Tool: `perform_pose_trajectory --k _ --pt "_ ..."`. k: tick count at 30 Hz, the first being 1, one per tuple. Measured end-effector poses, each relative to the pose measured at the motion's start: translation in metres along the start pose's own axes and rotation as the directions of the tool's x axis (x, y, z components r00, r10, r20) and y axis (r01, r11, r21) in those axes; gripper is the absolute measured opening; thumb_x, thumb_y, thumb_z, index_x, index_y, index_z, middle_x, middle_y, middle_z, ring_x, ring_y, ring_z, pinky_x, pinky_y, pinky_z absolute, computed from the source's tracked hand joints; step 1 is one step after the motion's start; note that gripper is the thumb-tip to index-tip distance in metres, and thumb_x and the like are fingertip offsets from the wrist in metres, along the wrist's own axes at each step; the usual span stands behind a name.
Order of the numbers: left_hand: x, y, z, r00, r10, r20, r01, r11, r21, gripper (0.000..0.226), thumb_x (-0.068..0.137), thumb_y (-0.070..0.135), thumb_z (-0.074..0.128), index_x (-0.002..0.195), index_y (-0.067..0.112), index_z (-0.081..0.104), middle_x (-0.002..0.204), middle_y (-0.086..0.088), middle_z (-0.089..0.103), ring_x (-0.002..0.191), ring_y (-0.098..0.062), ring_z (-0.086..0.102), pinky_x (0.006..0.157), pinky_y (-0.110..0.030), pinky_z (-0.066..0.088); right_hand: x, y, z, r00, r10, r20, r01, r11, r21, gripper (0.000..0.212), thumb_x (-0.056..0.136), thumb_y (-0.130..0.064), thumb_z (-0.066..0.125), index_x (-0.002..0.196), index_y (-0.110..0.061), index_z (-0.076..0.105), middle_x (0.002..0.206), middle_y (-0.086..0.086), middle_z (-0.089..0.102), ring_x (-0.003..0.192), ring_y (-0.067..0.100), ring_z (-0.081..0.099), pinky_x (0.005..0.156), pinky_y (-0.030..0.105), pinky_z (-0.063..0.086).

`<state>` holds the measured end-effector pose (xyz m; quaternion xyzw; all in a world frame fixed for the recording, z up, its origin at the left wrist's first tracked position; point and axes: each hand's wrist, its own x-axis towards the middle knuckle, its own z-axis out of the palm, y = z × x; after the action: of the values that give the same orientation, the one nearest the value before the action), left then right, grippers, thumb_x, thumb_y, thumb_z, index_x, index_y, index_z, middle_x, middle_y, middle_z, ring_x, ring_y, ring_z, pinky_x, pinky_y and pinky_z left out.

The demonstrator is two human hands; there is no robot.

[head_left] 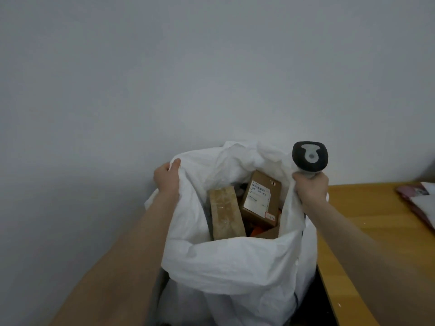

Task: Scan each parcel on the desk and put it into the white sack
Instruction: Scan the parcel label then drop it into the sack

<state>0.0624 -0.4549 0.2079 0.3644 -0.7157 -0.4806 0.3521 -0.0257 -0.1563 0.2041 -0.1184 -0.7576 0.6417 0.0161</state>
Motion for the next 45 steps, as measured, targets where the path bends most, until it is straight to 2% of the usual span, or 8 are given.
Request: perform_pose_trajectory --k 3,6,10,13,18,23,30,45 --pt "-0.016 -0.025 -0.007 0.993 -0.074 0.087 0.064 0.992 0.104 0.028 0.087 0.031 0.065 0.068 0.012 0.057 0.067 -0.004 0.048 0.065 -0.016 0.044 0.060 -0.030 0.033 -0.002 0.027 -0.003 0.998 0.050 0.033 -0.047 0.995 -0.088 0.018 0.083 -0.007 0.067 0.095 -0.010 0.053 0.077 0.003 0.054 0.086 0.028 0.057 0.083 0.042 0.050" --pt "-0.026 -0.037 -0.014 0.969 -0.187 0.162 0.138 0.952 0.274 0.045 0.088 0.047 0.060 0.085 0.003 0.067 0.084 -0.015 0.064 0.084 -0.028 0.061 0.069 -0.030 0.038 -0.005 0.048 -0.004 0.994 0.107 0.027 -0.102 0.984 -0.147 0.019 0.085 -0.014 0.070 0.093 -0.010 0.053 0.077 0.002 0.053 0.084 0.027 0.056 0.082 0.042 0.052" --pt "-0.024 -0.034 -0.016 0.962 -0.072 0.265 -0.079 0.852 0.518 0.038 0.091 0.031 0.061 0.121 0.007 0.063 0.120 -0.016 0.064 0.111 -0.032 0.059 0.086 -0.032 0.042 -0.004 0.051 -0.009 0.993 0.111 0.028 -0.099 0.956 -0.275 0.015 0.086 -0.013 0.067 0.090 -0.008 0.053 0.069 0.001 0.048 0.074 0.025 0.053 0.056 0.026 0.039" --pt "-0.029 -0.037 -0.013 0.931 0.012 0.366 -0.196 0.860 0.470 0.045 0.090 0.013 0.061 0.135 0.017 0.054 0.134 -0.009 0.057 0.122 -0.027 0.052 0.100 -0.028 0.036 -0.005 0.052 -0.017 0.992 0.125 0.029 -0.114 0.959 -0.261 0.015 0.085 -0.009 0.066 0.091 -0.006 0.053 0.072 0.004 0.050 0.076 0.025 0.052 0.056 0.028 0.040" --pt "-0.011 -0.009 -0.008 0.914 0.177 0.366 -0.321 0.867 0.382 0.028 0.090 0.002 0.055 0.114 0.009 0.070 0.117 -0.012 0.067 0.114 -0.024 0.060 0.094 -0.022 0.040 -0.006 0.016 -0.023 0.993 0.116 0.028 -0.114 0.991 -0.069 0.019 0.084 -0.003 0.062 0.076 -0.013 0.047 0.074 0.004 0.050 0.083 0.027 0.054 0.081 0.041 0.050" --pt "0.002 0.016 -0.017 0.927 0.292 0.237 -0.363 0.857 0.367 0.035 0.092 -0.001 0.048 0.118 0.012 0.068 0.117 -0.016 0.066 0.111 -0.029 0.059 0.096 -0.028 0.040 -0.001 -0.017 -0.028 1.000 0.025 -0.002 -0.025 1.000 0.000 0.017 0.083 -0.006 0.063 0.094 -0.008 0.050 0.078 0.004 0.052 0.085 0.027 0.053 0.080 0.038 0.048" --pt "-0.016 -0.027 -0.023 0.908 0.034 0.417 -0.239 0.861 0.449 0.028 0.094 0.004 0.053 0.118 0.008 0.067 0.128 -0.011 0.061 0.121 -0.023 0.055 0.096 -0.019 0.035 -0.007 0.020 -0.031 0.995 0.090 0.045 -0.084 0.990 -0.117 0.018 0.082 -0.002 0.063 0.075 -0.009 0.048 0.068 0.004 0.045 0.078 0.028 0.050 0.071 0.037 0.044" --pt "0.029 0.005 -0.034 0.988 0.119 -0.096 -0.077 0.931 0.357 0.034 0.093 0.001 0.045 0.118 0.007 0.067 0.122 -0.018 0.064 0.114 -0.031 0.058 0.103 -0.029 0.040 -0.001 0.000 -0.024 0.998 0.069 0.002 -0.069 0.997 -0.032 0.018 0.082 -0.003 0.060 0.075 -0.012 0.046 0.070 0.004 0.046 0.077 0.026 0.048 0.069 0.035 0.040"
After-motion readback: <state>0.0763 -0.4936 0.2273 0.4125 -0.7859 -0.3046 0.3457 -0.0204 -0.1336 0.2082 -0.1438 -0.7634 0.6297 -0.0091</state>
